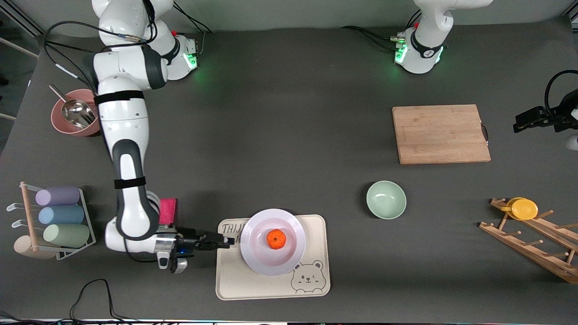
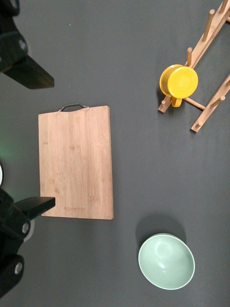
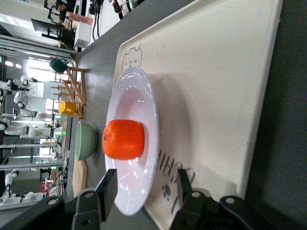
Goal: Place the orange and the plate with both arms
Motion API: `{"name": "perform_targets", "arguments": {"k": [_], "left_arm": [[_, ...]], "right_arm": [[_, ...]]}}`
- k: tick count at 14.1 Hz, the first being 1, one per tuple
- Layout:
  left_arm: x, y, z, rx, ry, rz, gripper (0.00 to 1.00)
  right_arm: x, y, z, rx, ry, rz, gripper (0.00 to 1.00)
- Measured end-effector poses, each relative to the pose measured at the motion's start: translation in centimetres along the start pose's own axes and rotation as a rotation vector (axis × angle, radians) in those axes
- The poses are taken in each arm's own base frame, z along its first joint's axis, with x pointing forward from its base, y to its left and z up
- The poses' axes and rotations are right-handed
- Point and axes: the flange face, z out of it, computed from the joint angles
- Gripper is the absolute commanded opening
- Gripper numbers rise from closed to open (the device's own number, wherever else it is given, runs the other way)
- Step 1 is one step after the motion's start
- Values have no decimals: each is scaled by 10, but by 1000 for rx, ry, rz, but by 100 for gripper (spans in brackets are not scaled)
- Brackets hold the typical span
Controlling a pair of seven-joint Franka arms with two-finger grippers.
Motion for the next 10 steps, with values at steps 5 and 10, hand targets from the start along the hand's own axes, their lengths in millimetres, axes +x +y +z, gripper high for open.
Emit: {"name": "perform_targets", "arguments": {"k": [5,10], "left_arm": [[1,1,-1,1,8,2,100],[5,8,-4,6,39,18,100]], "right_arm": [[1,-25,-97,-98,-164,-67,100],[-22,-119,-212,-381,-280,-110,100]]}}
